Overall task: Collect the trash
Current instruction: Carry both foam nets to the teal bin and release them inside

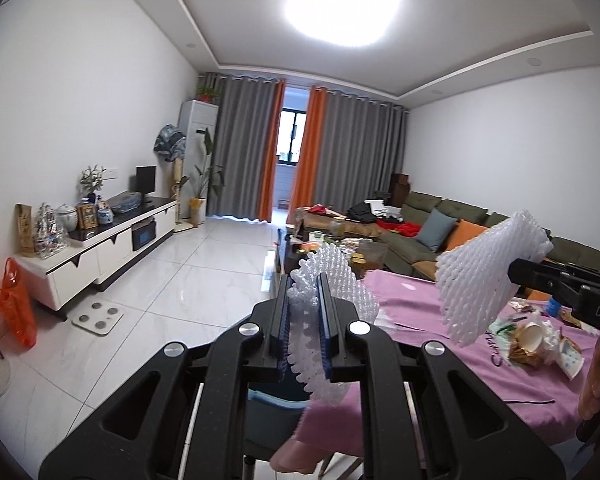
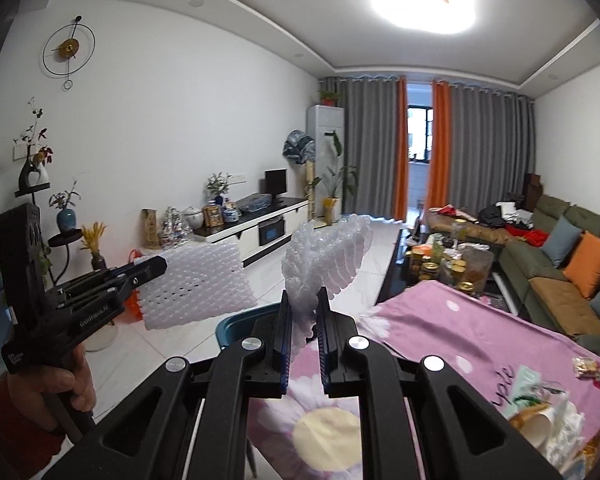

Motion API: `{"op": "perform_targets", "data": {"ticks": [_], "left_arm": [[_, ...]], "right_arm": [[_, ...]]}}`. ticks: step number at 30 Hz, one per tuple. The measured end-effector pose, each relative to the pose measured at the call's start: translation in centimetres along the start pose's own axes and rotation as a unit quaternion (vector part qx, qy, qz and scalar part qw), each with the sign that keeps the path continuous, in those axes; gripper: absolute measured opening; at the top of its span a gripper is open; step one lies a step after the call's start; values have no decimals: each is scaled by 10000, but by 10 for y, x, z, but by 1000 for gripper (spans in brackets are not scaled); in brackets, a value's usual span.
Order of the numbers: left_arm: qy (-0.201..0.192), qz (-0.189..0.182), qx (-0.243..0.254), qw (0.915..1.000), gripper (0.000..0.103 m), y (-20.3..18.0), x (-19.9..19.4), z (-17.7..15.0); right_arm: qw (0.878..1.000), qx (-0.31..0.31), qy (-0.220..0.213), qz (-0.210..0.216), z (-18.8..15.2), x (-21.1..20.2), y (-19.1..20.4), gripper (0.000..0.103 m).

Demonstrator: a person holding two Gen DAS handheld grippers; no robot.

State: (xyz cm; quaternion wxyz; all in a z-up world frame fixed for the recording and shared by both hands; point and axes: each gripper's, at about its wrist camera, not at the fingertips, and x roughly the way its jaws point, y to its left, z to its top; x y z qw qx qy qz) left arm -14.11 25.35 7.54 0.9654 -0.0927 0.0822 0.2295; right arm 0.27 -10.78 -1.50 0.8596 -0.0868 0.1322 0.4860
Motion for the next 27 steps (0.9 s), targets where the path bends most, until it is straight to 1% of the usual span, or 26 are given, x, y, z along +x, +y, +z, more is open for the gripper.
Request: {"op": "perform_targets", "data": {"ticks": [3,6,10,12,15,22,24,27], "left_arm": [[57,109,-25,9999,13,12,11,3],[187,182,-53,9996,13,20,27,2],[471,299,-98,9984,13,21,65,-5],[700,375,-123,9968,13,18,90,-13],[944,455,-130,9944,13,6,126,-26],[1641,653,-166,9841,13,11,207,-64],[1748,681,-120,9822,13,8,225,-73],[1919,713,-74,9788,13,6,254,-85]], "right_arm": [[9998,-19,154,145,7,25,5,10],[9986,66,397,336,11,56,3,10],[9957,141,723,560,15,99,5,10],[9932,232,913,689,16,122,6,10],[9905,237,1115,770,17,147,8,10],[9785,210,1849,886,4,219,14,10],[9726,242,2116,932,-2,240,16,10],[9677,180,2345,904,-10,260,20,10]]}}
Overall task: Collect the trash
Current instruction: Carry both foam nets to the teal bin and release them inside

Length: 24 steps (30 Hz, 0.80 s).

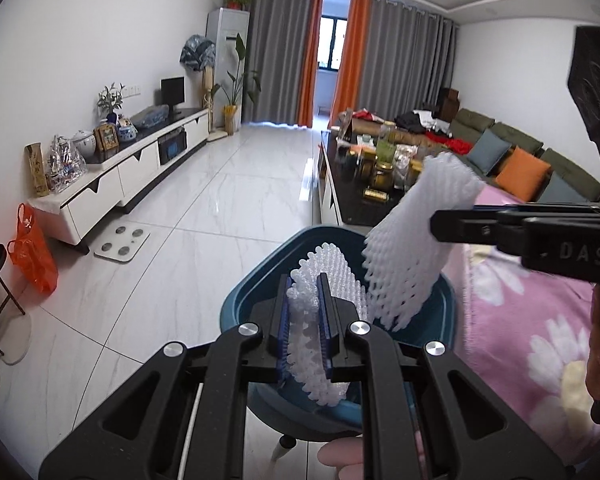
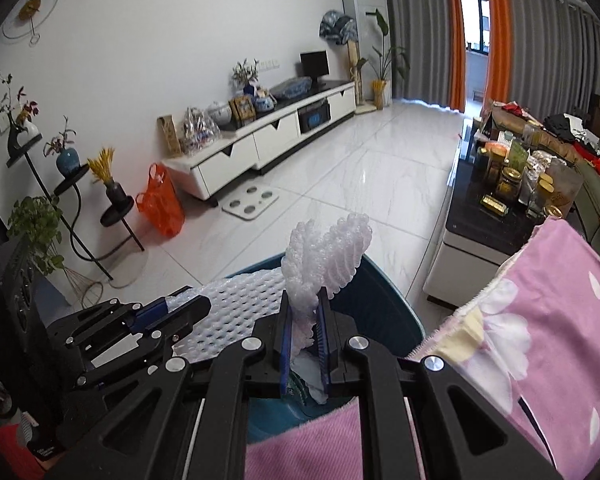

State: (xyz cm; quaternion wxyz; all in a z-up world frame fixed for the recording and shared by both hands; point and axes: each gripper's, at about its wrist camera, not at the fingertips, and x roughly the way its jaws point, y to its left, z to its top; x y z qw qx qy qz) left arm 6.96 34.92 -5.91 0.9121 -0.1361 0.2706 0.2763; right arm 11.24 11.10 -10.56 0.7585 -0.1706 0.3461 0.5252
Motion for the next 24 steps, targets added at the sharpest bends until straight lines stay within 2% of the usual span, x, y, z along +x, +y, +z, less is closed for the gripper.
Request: {"op": "perform_targets", "data": {"ticks": [6,17,20,21,22,23,24], "left_arm": [[331,108,50,9994,13,-9,57,0],[848,260,102,9960,17,-20,151,-8],[887,289,113,9956,22,-22,165,-5],[886,302,112,9955,29,-24,172,-3],[883,325,121,9955,41,-23,172,-4],[888,363,135,9953,47,-24,175,-3],[879,381,139,9953,52,-25,178,-3]], "right_arm": [[9988,5,482,7,2,31,-7,10],[9941,60,1087,4,2,68,-18,11],[9931,63,1174,-29,2,71,-17,15],[9930,67,1180,-37,2,72,-17,15],[9930,83,1177,-43,2,71,-16,15],[9930,83,1181,-41,3,73,-17,17],[9930,89,1180,-53,3,72,-17,23]]}}
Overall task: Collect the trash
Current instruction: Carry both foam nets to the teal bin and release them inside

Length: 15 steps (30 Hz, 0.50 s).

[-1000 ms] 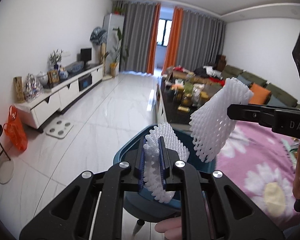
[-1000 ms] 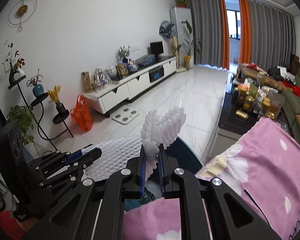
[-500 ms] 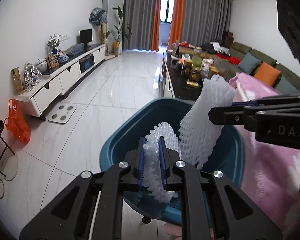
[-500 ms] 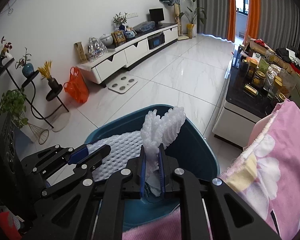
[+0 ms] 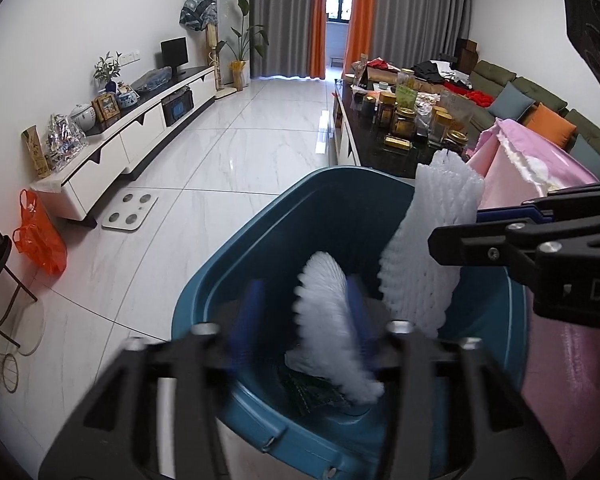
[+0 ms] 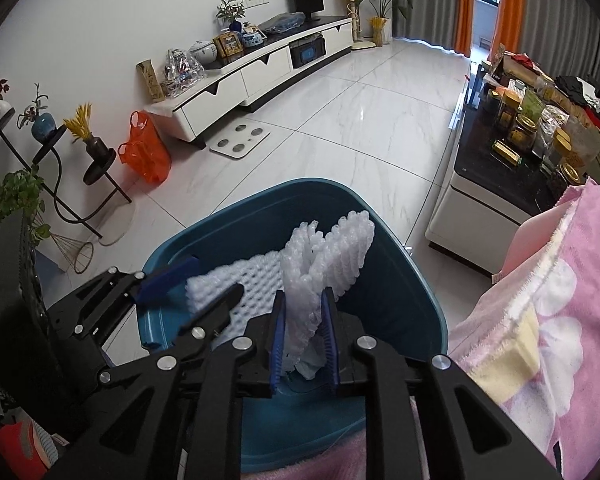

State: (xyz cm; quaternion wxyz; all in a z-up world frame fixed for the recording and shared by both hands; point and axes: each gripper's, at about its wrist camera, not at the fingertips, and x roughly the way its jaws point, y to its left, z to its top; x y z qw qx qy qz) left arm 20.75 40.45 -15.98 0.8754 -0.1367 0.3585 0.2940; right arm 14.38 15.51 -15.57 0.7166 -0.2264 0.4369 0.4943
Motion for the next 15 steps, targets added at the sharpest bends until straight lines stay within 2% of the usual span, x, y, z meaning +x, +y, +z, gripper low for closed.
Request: {"op": "perform_targets", "data": {"ticks": [2,3,5,7,11,13,15], "left_arm": [[-44,50,17,10000,56,0,-10,-3],[-54,59,12,10000,60,0,-14,-4],[-94,97,-18,9999,62,1,-19,-3],[-148,128,-74,9998,68,3,-22,-1],[-302,179,-153,9993,77,13,-51,-9],[-407,229,-232,9986,84,20,-67,-11],[-498,260,-318,9979,88,26,-84,-15]], "right_arm": [[10000,30,-26,-22,1,-1,-1,30],[10000,46,-48,-30,1,-2,-2,32],[9999,66,-93,-59,0,-4,-4,33],[9999,88,-126,-39,-1,-6,-5,38],[9996,130,-225,-73,-1,-14,-8,48],[9994,149,-308,-61,-2,-21,-8,49],[9990,164,-406,-70,-3,-30,-9,50]]}}
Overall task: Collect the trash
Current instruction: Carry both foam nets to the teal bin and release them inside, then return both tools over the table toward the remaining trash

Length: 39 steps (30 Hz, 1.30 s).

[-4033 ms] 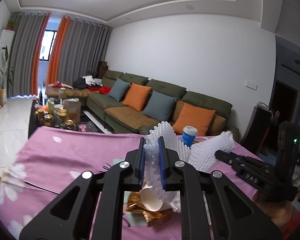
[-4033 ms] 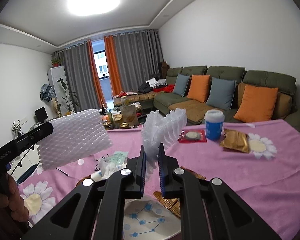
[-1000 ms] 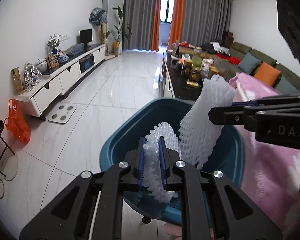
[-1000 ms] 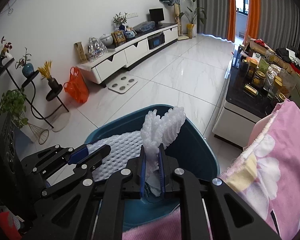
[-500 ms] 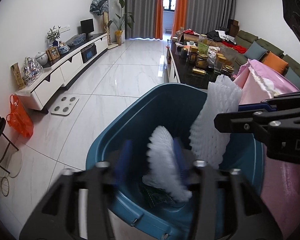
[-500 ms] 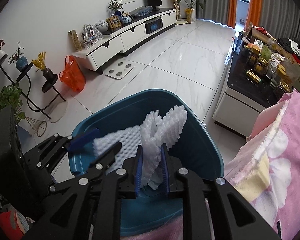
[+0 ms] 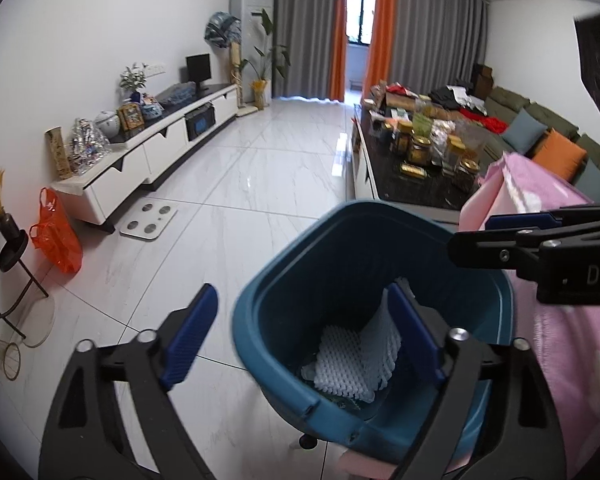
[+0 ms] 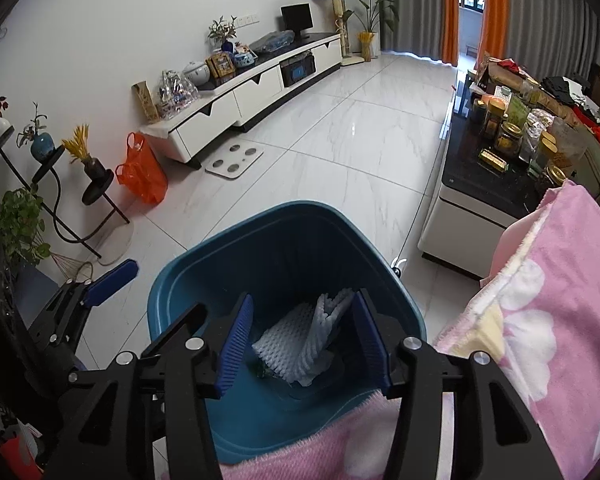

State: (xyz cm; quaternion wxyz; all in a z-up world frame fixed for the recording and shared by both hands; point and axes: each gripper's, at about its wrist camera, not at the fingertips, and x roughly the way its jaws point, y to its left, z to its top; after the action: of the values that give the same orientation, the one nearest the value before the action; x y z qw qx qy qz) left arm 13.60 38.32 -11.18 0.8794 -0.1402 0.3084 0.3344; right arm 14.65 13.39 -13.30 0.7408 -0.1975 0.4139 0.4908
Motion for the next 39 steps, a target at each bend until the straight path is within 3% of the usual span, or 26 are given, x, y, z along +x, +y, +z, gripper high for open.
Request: {"op": "perform_targets", "data": {"ticks": [5,9,12,20,29,39], "left_arm": [[-356,-47,-278,9990,96,19,-54,0],[-728,-152,-362,9966,97,27,-107,-5],[-953,-261,-329,9946,97,26,-143,-9],[-1458,-581,-216,9874,97,5,-224,-23],[-1971,-1189,153,9730,97,-52,-301,-36],[-2154,-1913,707,9550,97,-122,-346,-58]], "right_arm": [[9992,-8,-396,74,-3,-34,-1,57],[9957,16,-916,131,-17,-74,0,67],[9918,17,-1278,59,-34,-105,0,78],[9778,82,-2078,-267,-92,-176,-5,96],[9594,85,-2713,-767,-163,-235,-12,96],[9382,524,-3013,-1618,-250,-284,-36,96]]}}
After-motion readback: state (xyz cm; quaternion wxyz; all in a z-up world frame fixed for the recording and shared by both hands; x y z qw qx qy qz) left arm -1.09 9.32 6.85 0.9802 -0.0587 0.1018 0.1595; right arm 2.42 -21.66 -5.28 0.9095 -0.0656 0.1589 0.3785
